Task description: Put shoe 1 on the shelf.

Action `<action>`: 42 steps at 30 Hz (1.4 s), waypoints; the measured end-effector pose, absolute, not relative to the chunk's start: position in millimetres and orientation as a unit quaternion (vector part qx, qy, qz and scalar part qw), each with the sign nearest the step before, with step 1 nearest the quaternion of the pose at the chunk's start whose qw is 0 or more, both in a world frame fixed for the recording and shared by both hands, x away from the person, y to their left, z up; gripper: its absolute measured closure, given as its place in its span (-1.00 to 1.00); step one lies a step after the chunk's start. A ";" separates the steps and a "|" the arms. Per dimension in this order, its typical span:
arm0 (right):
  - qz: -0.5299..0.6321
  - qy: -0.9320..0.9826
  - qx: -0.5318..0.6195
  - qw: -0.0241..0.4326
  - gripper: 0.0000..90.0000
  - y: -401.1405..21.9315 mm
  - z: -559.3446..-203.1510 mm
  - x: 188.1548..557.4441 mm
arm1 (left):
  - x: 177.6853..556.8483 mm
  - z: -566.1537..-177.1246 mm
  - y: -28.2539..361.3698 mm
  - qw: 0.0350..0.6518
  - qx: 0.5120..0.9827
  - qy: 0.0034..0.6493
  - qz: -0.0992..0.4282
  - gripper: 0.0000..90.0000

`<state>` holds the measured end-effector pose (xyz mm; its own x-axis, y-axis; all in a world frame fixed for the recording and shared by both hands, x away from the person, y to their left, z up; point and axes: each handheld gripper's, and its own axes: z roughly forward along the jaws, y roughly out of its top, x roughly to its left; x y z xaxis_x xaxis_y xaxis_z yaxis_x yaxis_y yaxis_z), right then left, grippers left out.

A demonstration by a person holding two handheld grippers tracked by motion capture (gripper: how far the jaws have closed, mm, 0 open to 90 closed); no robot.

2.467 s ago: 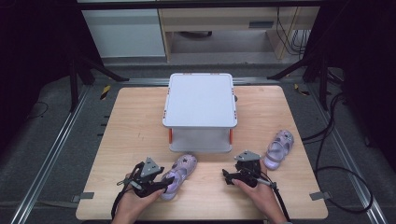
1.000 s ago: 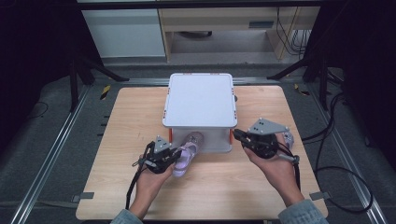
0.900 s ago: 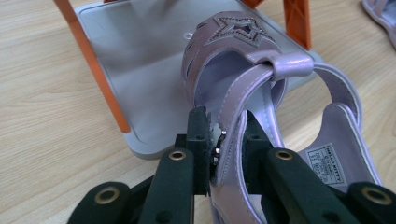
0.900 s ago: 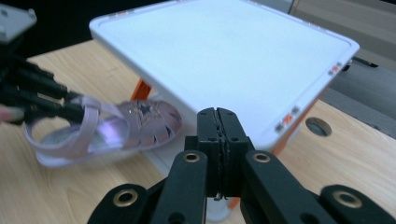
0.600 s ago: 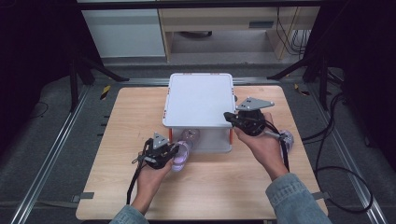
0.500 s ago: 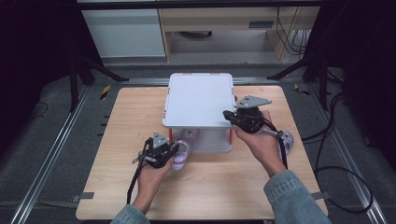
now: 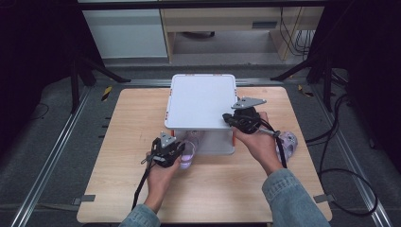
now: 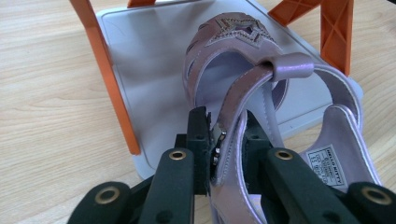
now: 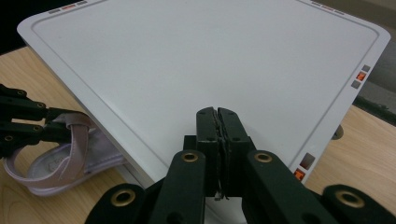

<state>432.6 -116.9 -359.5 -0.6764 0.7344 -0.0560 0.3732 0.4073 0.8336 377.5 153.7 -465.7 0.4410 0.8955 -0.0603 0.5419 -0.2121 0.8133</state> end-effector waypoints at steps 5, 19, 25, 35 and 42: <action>0.423 0.814 0.336 0.214 0.98 -117.3 -359.4 432.9 | 375.6 -468.8 148.8 0.407 0.739 0.485 0.229 0.73; 0.421 0.817 0.330 0.218 0.97 -117.7 -359.2 430.7 | 380.8 -475.8 137.3 0.402 0.733 0.503 0.221 0.71; 0.422 0.816 0.329 0.217 0.95 -118.3 -359.4 431.3 | 383.2 -480.8 135.3 0.396 0.736 0.508 0.211 0.60; 0.421 0.818 0.330 0.213 0.92 -119.5 -358.6 431.7 | 375.6 -469.9 140.4 0.410 0.747 0.465 0.240 0.26; 0.422 0.817 0.331 0.212 0.91 -120.7 -358.9 431.3 | 357.4 -452.1 151.5 0.432 0.769 0.395 0.257 0.39</action>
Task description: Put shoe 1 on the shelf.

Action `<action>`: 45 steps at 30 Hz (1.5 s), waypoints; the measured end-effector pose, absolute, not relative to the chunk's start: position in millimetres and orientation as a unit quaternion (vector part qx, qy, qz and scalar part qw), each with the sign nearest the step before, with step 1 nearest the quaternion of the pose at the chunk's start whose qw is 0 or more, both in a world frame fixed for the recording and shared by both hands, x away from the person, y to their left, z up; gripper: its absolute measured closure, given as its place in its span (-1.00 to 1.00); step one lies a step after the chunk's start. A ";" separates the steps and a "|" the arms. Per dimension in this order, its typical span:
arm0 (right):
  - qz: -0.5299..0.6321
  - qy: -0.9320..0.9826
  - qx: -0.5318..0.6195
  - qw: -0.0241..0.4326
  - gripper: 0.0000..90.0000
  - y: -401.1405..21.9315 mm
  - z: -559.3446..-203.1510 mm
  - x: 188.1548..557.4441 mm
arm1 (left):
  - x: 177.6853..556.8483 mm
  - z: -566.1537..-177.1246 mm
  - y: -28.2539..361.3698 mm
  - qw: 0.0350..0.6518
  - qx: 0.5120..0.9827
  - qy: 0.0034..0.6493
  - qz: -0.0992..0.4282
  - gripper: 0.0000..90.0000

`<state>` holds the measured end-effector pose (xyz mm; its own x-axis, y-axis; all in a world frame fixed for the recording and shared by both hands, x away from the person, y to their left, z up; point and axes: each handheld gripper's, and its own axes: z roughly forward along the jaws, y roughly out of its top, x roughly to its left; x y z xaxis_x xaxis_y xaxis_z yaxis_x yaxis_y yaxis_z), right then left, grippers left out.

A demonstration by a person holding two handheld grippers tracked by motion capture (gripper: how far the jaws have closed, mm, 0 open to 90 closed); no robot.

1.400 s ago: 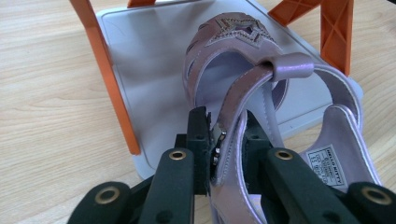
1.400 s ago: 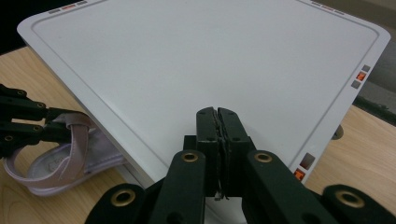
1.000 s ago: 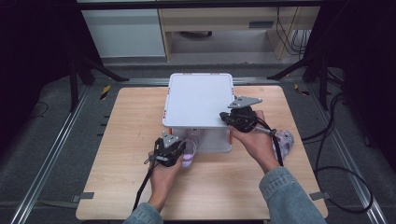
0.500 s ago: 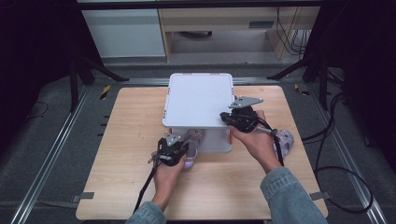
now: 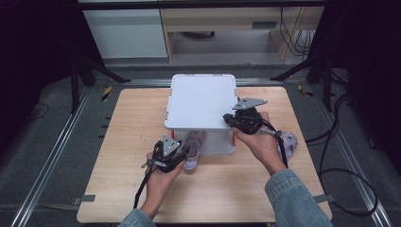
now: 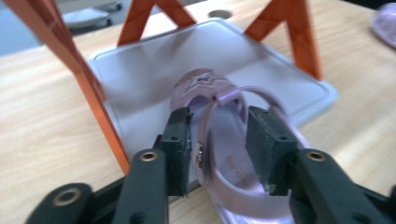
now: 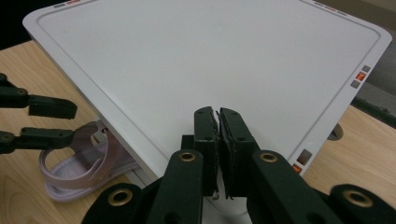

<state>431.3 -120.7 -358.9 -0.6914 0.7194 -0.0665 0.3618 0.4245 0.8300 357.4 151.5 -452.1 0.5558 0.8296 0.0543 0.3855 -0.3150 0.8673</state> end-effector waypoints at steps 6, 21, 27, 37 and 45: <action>0.423 0.816 0.331 0.213 0.91 -120.7 -359.2 431.1 | 334.0 -440.5 154.6 0.408 0.808 0.324 0.276 0.80; 0.425 0.815 0.332 0.212 0.91 -121.1 -359.6 431.3 | 307.0 -462.0 151.8 0.355 0.851 0.279 0.267 0.99; 0.428 0.814 0.330 0.212 0.92 -121.3 -360.3 431.0 | 309.6 -475.9 149.5 0.343 0.858 0.292 0.248 0.99; 0.427 0.815 0.328 0.215 0.93 -120.8 -360.3 430.5 | 315.1 -487.4 144.3 0.326 0.865 0.285 0.253 0.99; 0.427 0.815 0.328 0.215 0.94 -120.9 -360.4 430.5 | 320.5 -490.3 137.4 0.324 0.865 0.278 0.264 0.99</action>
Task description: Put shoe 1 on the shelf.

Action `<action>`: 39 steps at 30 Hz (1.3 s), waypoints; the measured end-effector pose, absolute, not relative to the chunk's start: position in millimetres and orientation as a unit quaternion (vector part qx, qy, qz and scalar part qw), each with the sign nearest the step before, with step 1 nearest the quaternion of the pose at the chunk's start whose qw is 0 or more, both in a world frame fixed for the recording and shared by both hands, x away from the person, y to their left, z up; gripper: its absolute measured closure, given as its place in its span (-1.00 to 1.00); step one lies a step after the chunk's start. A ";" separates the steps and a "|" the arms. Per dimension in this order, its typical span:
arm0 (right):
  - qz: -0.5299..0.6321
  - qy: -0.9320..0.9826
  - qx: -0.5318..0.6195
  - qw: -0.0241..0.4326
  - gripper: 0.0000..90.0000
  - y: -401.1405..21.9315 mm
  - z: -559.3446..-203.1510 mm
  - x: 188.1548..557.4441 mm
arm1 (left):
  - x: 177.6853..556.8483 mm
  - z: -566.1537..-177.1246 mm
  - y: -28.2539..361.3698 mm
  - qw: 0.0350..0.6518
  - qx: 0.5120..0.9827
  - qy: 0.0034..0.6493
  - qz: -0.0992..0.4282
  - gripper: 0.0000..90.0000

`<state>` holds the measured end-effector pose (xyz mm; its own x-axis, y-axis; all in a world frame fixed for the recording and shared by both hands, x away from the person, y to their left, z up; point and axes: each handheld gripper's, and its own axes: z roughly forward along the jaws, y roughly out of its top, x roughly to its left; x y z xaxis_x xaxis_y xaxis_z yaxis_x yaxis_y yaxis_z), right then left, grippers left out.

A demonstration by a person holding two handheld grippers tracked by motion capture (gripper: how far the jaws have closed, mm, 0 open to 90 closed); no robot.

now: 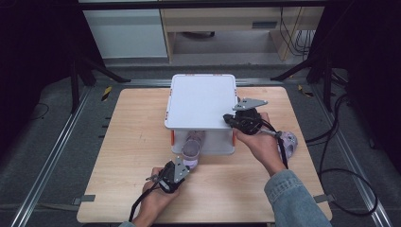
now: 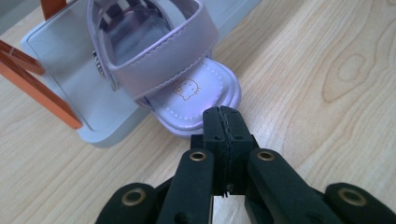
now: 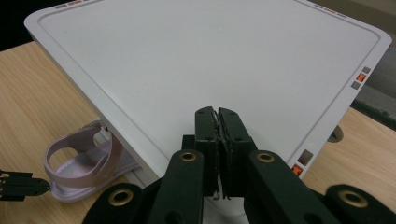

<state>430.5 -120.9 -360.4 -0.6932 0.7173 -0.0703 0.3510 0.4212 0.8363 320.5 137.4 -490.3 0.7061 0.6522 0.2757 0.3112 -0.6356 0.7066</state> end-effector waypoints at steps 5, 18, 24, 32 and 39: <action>0.427 0.815 0.328 0.215 0.94 -120.9 -360.5 430.3 | 331.3 -493.3 133.0 0.322 0.862 0.281 0.272 0.99; 0.425 0.819 0.325 0.209 0.96 -121.2 -359.7 432.2 | 363.0 -497.8 122.5 0.321 0.854 0.296 0.284 0.99; 0.429 0.819 0.321 0.206 0.97 -122.2 -360.3 433.7 | 374.2 -497.5 121.0 0.322 0.852 0.306 0.276 0.99; 0.431 0.820 0.318 0.203 0.98 -122.6 -360.6 435.5 | 387.9 -495.6 119.0 0.316 0.851 0.321 0.271 0.99; 0.430 0.820 0.316 0.206 0.98 -122.2 -360.8 435.0 | 393.9 -496.6 119.4 0.310 0.854 0.320 0.270 0.99</action>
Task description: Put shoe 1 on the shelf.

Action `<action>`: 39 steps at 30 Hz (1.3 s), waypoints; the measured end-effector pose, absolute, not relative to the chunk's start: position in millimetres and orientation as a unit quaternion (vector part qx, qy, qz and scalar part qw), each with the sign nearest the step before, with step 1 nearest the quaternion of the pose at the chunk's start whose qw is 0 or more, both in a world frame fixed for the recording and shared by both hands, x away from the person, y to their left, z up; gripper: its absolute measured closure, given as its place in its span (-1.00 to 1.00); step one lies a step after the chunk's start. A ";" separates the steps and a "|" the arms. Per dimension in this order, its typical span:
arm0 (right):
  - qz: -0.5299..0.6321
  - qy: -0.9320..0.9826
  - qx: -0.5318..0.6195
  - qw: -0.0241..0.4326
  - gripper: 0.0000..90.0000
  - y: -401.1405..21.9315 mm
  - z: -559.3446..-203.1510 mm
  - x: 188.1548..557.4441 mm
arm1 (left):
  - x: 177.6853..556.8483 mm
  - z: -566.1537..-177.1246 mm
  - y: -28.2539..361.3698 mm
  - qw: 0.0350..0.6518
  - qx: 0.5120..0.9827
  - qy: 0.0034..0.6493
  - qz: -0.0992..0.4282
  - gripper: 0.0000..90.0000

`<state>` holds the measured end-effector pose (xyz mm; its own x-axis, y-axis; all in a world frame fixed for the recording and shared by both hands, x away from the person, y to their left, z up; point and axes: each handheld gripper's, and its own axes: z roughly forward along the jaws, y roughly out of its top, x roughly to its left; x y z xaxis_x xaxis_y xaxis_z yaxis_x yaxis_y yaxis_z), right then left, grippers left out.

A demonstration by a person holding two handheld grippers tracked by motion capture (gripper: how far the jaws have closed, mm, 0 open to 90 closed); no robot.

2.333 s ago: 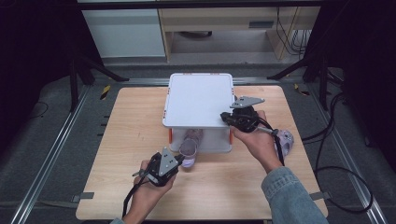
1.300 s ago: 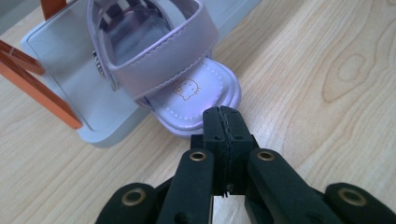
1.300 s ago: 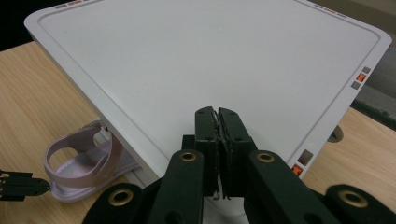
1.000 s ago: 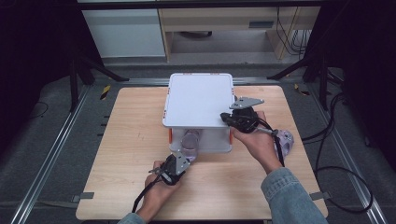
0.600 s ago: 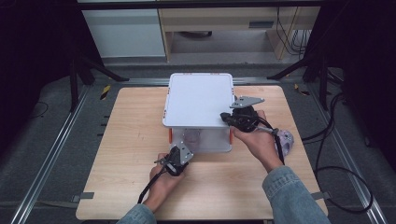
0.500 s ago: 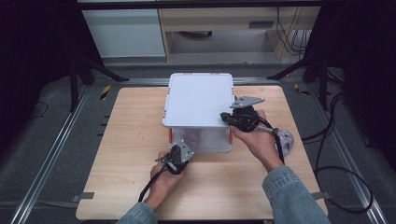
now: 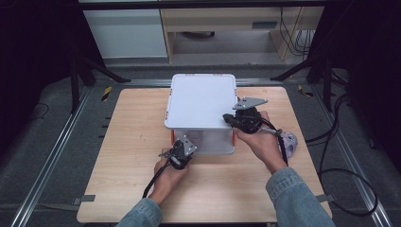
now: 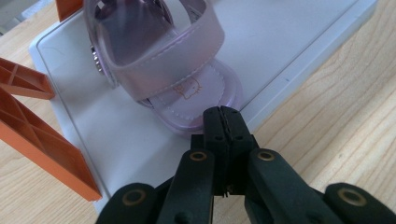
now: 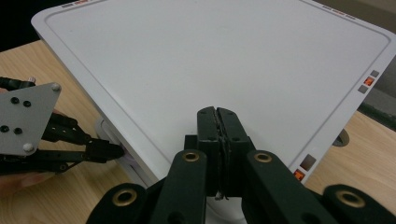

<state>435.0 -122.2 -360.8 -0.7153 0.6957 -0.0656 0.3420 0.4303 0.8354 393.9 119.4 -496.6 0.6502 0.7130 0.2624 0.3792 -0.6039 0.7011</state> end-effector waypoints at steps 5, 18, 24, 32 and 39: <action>0.430 0.820 0.316 0.205 0.98 -122.5 -360.7 435.2 | 395.5 -496.7 119.3 0.312 0.853 0.323 0.267 0.99; 0.461 0.791 0.348 0.202 0.27 -127.1 -361.9 441.8 | 386.3 -482.5 131.6 0.356 0.827 0.347 0.261 0.76; 0.464 0.759 0.392 0.235 -0.23 -136.7 -356.4 445.0 | 372.4 -473.0 152.5 0.359 0.829 0.348 0.251 0.37; 0.454 0.734 0.431 0.263 -0.45 -160.6 -340.9 446.8 | 363.3 -466.9 191.4 0.366 0.813 0.380 0.244 -0.26; 0.451 0.703 0.462 0.298 -0.25 -196.6 -330.1 438.7 | 367.0 -465.4 221.0 0.377 0.787 0.419 0.251 -0.68</action>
<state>438.7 -196.6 -330.1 -0.3948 0.9188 -0.0019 0.3809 0.1656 0.9097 367.0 221.0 -465.4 0.5237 0.8482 0.0792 0.4708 -0.3656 0.8029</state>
